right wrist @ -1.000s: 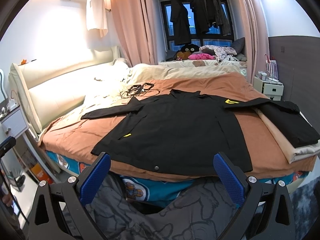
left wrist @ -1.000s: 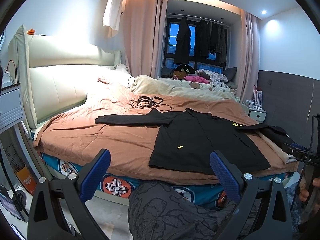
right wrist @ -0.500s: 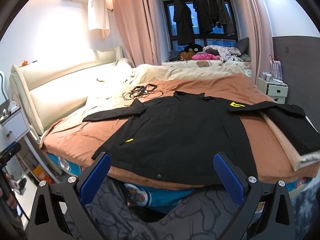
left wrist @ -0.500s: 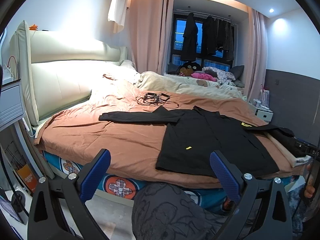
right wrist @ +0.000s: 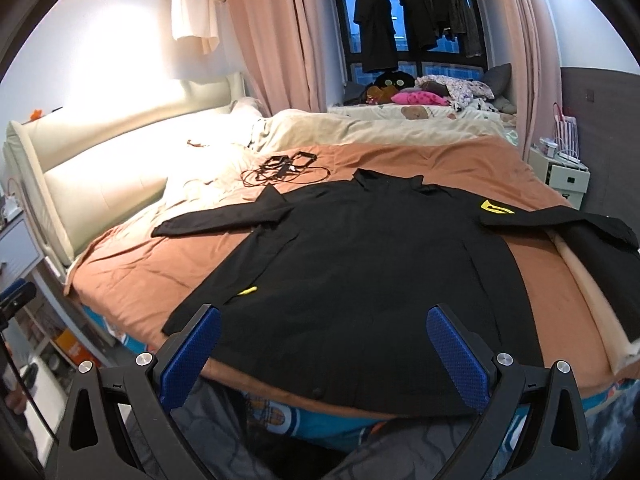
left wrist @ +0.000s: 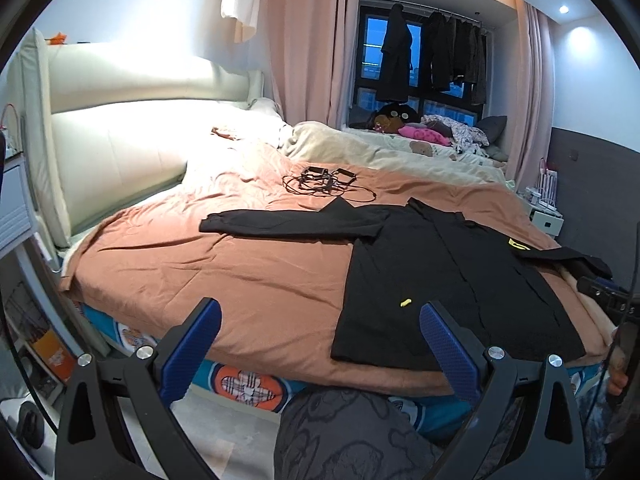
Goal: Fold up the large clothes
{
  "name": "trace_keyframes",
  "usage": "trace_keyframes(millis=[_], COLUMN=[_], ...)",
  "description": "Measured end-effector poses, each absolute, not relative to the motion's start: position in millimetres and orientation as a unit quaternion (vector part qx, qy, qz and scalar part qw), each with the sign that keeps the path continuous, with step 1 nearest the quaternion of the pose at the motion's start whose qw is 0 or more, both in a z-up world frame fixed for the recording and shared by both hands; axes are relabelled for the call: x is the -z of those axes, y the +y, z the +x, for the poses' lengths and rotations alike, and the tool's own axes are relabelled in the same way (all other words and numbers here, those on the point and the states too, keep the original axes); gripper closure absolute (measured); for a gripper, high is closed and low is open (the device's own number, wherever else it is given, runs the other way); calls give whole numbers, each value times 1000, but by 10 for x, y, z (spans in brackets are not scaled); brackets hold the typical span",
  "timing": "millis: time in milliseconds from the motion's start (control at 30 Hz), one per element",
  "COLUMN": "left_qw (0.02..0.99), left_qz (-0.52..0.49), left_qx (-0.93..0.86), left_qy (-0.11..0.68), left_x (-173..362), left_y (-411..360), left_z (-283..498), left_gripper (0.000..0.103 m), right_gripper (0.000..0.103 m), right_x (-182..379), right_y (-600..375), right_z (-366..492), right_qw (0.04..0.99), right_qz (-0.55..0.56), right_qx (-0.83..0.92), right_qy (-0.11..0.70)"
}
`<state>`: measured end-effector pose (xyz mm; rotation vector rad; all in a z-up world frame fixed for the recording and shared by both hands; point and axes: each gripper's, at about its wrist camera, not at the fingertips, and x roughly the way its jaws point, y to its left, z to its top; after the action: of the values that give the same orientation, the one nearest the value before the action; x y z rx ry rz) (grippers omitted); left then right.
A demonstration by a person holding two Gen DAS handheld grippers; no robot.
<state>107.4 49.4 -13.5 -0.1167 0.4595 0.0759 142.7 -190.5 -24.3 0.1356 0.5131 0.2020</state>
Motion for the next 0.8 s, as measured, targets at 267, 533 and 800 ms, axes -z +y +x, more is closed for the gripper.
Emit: trace_keyframes(millis=[267, 533, 800], left_qw=[963, 955, 948], left_qz=[-68, -73, -63], left_qx=[-42, -29, -21], left_qy=[257, 286, 311], left_x=[253, 363, 480], left_y=[648, 888, 1129], left_z=[1609, 2271, 2970], left_gripper=[1, 1, 4], right_gripper=[0, 0, 4], right_x=[330, 435, 452], right_y=[-1826, -1661, -1522], right_z=[1881, 2376, 2951], right_qw=[955, 946, 941], right_qz=[84, 75, 88], right_qx=[-109, -125, -128], right_qy=[264, 290, 301])
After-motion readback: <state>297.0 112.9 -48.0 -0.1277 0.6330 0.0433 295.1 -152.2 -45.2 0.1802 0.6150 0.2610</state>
